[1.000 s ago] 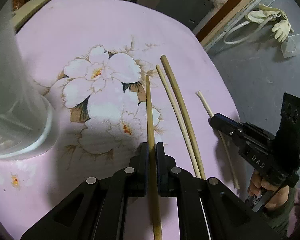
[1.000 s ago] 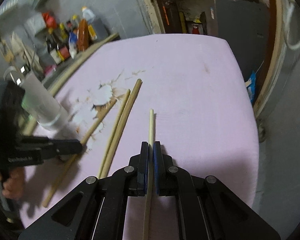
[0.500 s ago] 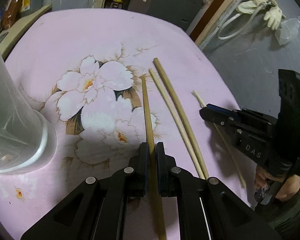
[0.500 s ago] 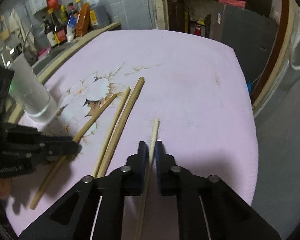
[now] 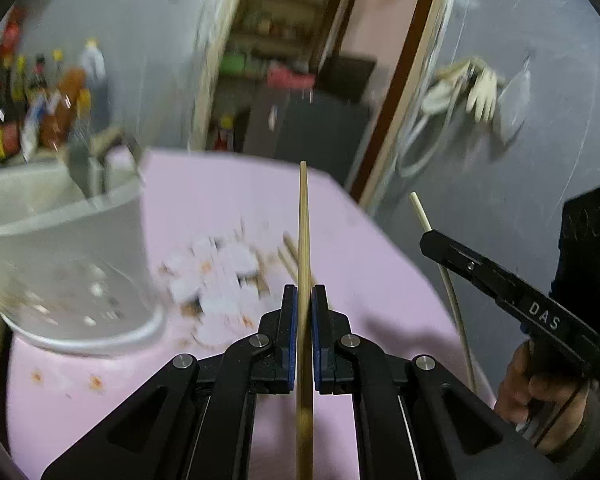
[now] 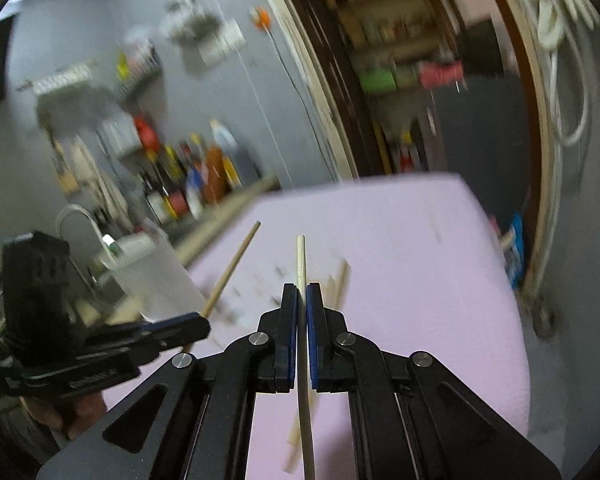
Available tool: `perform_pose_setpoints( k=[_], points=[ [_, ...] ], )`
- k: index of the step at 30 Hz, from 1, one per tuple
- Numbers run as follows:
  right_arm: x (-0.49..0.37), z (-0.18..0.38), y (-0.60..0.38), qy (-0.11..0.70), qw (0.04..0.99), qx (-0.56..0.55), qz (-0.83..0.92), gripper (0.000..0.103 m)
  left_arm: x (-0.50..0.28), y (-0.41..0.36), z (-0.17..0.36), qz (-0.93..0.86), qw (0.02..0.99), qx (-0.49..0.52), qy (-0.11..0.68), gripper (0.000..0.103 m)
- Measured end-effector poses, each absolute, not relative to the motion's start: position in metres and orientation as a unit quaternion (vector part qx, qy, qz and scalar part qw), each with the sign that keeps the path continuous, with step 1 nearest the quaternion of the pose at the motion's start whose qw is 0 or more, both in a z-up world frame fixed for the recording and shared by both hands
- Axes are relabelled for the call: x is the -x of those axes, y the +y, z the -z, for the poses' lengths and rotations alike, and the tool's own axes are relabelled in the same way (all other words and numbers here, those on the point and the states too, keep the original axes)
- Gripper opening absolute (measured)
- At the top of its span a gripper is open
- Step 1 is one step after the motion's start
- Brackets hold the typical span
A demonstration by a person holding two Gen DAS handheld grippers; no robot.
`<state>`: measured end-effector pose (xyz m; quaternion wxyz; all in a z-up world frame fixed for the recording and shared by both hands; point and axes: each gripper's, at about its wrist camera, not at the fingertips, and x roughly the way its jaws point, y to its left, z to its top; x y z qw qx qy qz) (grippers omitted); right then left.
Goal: Organize utensils
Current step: 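Lift both chopsticks upright and carry them over the white holder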
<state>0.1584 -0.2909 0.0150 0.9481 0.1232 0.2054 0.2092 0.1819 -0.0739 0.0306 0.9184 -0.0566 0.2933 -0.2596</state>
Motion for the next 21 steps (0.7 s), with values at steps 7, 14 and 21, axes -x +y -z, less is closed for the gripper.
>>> perform_pose_setpoints(
  k=[7, 14, 21],
  points=[
    [-0.144, -0.054, -0.246, 0.087, 0.962, -0.102, -0.236, 0.003, -0.165, -0.04, -0.069, 0.209, 0.958, 0.072, 0.183, 0.004],
    [-0.173, -0.093, -0.197, 0.018, 0.947, -0.133, -0.293, 0.003, -0.176, 0.02, -0.101, 0.167, 0.973, 0.099, 0.12, 0.004],
    [-0.222, -0.12, -0.149, -0.027, 0.909, -0.184, -0.374, 0.003, -0.209, 0.092, -0.127, 0.109, 0.98, 0.153, 0.069, 0.004]
  ],
)
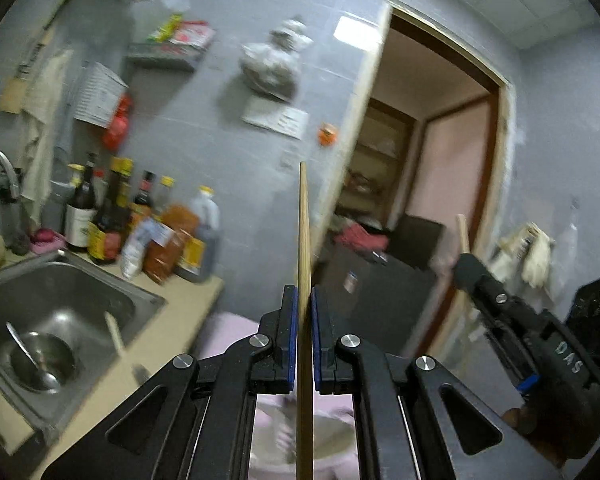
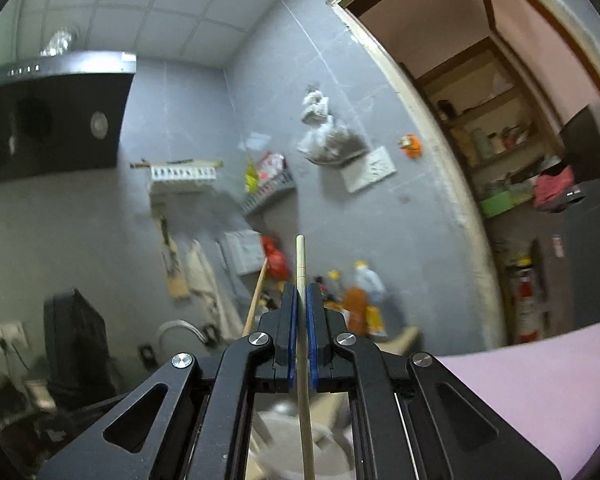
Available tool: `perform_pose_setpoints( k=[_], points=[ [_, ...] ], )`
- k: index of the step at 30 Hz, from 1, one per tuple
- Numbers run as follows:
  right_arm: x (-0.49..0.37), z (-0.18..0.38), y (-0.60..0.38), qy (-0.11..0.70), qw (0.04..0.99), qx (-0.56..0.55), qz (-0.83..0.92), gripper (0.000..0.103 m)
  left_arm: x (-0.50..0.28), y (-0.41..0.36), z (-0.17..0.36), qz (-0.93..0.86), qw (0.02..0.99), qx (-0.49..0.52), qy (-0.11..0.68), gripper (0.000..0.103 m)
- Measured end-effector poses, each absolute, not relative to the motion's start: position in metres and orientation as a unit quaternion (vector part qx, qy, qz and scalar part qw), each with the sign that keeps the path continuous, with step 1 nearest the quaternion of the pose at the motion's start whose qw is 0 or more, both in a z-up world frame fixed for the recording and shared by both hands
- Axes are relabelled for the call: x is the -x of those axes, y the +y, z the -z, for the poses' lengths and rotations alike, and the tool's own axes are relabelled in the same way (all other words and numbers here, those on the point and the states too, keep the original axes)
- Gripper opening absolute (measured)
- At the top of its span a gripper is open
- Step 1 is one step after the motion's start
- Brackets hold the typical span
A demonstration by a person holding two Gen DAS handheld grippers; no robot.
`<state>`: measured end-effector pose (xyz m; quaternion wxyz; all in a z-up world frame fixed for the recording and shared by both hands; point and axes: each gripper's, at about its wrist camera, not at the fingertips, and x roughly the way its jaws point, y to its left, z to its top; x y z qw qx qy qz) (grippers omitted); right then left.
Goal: Organize utensils
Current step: 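Lift both chopsticks upright and carry them over the white holder, then lower both chopsticks into the holder and open both tools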
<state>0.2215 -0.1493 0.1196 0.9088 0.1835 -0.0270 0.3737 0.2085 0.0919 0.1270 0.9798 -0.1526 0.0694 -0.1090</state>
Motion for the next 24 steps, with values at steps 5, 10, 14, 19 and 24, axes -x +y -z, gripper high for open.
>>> perform_pose_setpoints(
  k=[5, 10, 14, 19, 24],
  points=[
    [-0.238, -0.12, -0.128, -0.05, 0.908, -0.193, -0.369, 0.003, -0.225, 0.131, -0.124, 0.061, 0.981, 0.179, 0.043, 0.004],
    [-0.24, -0.107, -0.119, -0.076, 0.923, -0.194, -0.323, 0.003, -0.239, 0.148, -0.111, 0.023, 0.981, 0.191, 0.016, 0.004],
    [-0.242, -0.095, -0.112, -0.083, 0.934, -0.183, -0.294, 0.003, -0.244, 0.148, -0.102, 0.0, 0.984, 0.179, 0.005, 0.004],
    [-0.247, -0.083, -0.111, -0.084, 0.936, -0.183, -0.289, 0.003, -0.246, 0.144, -0.087, -0.018, 0.984, 0.179, 0.004, 0.004],
    [-0.253, -0.072, -0.11, -0.08, 0.935, -0.187, -0.29, 0.003, -0.243, 0.134, -0.074, -0.036, 0.985, 0.171, 0.0, 0.004]
  ],
)
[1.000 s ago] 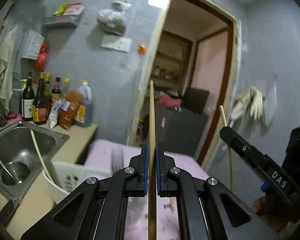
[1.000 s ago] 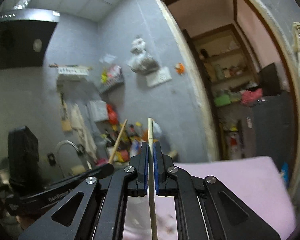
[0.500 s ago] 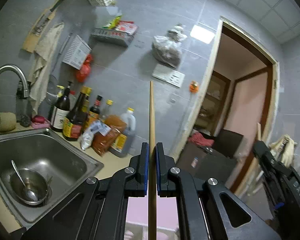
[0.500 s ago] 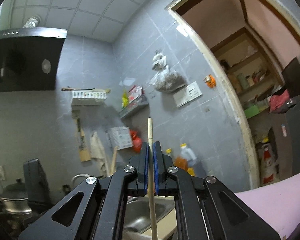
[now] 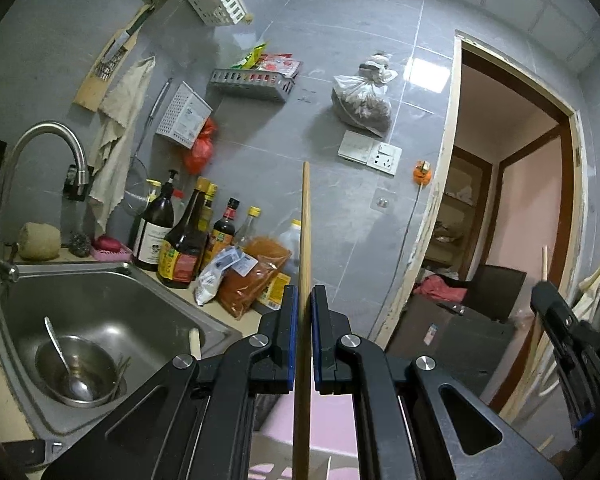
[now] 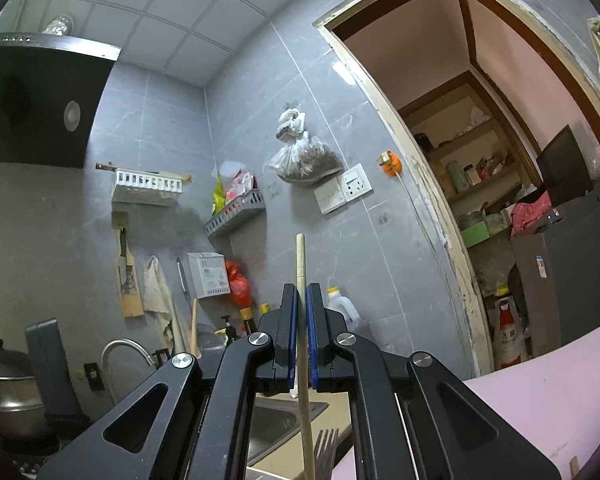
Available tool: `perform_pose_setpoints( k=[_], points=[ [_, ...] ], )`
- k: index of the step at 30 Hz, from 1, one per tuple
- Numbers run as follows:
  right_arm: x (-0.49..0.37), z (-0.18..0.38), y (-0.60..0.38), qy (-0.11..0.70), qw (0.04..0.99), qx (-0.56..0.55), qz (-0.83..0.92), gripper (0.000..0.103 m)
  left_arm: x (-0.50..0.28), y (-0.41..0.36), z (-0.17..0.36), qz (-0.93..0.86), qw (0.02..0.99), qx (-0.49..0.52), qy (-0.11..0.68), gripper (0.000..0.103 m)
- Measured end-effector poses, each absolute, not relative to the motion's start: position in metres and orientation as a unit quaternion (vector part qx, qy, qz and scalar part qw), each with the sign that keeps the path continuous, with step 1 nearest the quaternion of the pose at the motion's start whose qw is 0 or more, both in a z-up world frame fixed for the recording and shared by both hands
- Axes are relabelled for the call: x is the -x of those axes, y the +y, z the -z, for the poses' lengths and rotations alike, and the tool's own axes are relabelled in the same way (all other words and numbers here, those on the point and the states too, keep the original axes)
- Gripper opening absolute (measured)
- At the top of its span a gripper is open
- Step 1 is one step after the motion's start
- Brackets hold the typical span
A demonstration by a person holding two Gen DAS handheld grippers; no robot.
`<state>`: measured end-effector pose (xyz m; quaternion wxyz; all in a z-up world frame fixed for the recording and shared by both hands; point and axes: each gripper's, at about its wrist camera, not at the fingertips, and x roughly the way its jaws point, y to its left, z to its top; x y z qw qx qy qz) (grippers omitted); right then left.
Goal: Organize utensils
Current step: 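Lower both chopsticks into the holder and open both tools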
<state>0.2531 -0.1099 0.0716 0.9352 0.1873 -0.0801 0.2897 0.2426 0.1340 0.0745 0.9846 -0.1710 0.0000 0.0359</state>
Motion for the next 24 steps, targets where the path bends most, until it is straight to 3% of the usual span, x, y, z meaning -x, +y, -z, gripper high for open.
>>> perform_pose_setpoints(
  k=[9, 18, 24],
  points=[
    [-0.251, -0.061, -0.104, -0.053, 0.942, -0.151, -0.296, 0.003, -0.235, 0.121, -0.062, -0.036, 0.988, 0.146, 0.026, 0.004],
    [-0.234, -0.06, -0.096, -0.011, 0.943, -0.062, -0.327, 0.004, -0.228, 0.116, -0.054, -0.01, 0.986, 0.132, 0.106, 0.006],
    [-0.223, -0.064, -0.106, -0.007, 0.942, -0.052, -0.332, 0.012, -0.213, 0.11, -0.06, 0.013, 0.984, 0.127, 0.122, 0.01]
  ],
)
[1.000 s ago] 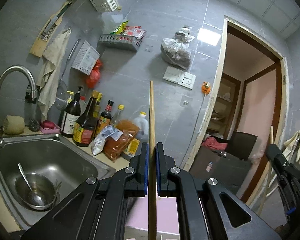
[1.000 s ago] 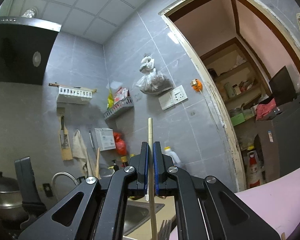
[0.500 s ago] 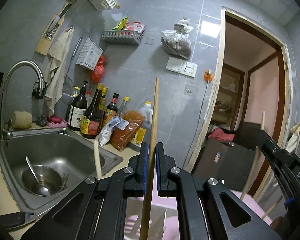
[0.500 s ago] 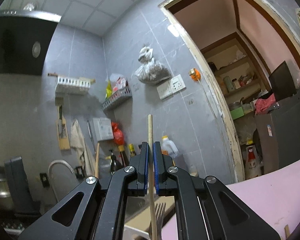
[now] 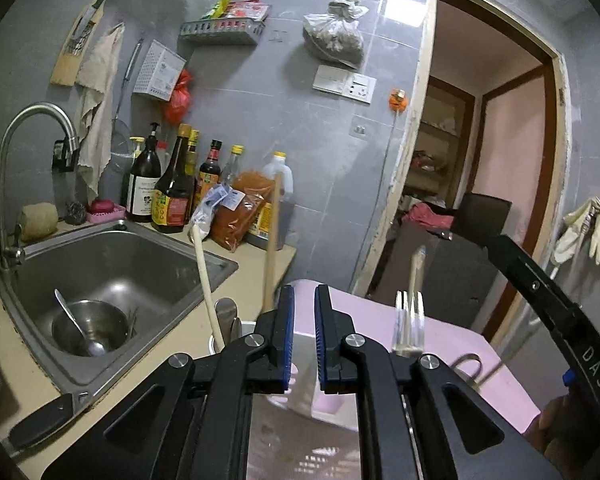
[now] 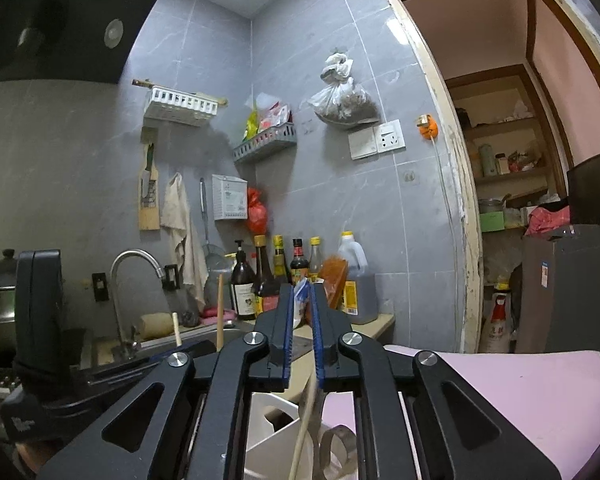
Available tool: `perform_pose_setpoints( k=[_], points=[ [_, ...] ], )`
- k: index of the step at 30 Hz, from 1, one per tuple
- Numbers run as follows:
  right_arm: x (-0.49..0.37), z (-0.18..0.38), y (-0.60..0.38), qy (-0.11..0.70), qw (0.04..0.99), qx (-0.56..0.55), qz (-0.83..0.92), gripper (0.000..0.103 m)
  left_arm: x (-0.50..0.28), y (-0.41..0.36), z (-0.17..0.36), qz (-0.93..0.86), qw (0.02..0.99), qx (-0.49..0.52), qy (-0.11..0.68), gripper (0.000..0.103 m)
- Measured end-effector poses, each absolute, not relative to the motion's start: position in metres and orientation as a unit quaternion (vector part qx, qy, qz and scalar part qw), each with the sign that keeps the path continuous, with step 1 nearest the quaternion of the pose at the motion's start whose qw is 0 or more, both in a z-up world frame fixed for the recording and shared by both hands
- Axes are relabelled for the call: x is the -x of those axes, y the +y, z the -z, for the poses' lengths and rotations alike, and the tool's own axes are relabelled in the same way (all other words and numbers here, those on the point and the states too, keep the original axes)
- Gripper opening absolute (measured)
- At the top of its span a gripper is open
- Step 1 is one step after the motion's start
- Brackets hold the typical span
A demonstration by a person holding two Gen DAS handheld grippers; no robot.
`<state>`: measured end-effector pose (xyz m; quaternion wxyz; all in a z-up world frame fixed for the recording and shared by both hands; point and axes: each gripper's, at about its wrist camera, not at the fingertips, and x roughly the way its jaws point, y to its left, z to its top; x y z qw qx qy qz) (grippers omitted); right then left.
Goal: Organize utensils
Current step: 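Lower both chopsticks into the holder and open both tools, then move both tools back toward the remaining chopsticks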
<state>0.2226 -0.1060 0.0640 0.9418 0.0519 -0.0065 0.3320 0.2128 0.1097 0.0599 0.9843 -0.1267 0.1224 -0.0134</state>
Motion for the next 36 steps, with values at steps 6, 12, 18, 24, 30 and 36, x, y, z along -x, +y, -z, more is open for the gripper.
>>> perform_pose_setpoints(
  k=[6, 12, 18, 24, 30, 36],
  points=[
    [-0.204, -0.073, -0.125, -0.013, 0.946, -0.047, -0.32, 0.024, -0.196, 0.099, -0.073, 0.031, 0.985, 0.126, 0.114, 0.033],
    [-0.186, -0.08, -0.155, -0.016, 0.957, -0.042, -0.287, 0.044, -0.182, 0.082, -0.086, 0.051, 0.986, 0.116, 0.108, 0.053],
    [-0.171, -0.079, -0.19, -0.007, 0.967, -0.046, -0.251, 0.075, -0.169, 0.059, -0.09, 0.072, 0.986, 0.099, 0.111, 0.081],
    [-0.155, -0.073, -0.227, 0.002, 0.974, -0.05, -0.22, 0.102, -0.16, 0.036, -0.085, 0.099, 0.983, 0.103, 0.113, 0.096],
    [-0.141, -0.067, -0.258, 0.007, 0.981, -0.05, -0.185, 0.103, -0.154, 0.007, -0.078, 0.122, 0.983, 0.078, 0.117, 0.098],
    [-0.137, -0.053, -0.286, 0.036, 0.988, -0.04, -0.148, 0.103, -0.153, -0.023, -0.061, 0.155, 0.976, 0.045, 0.147, 0.098]
  ],
)
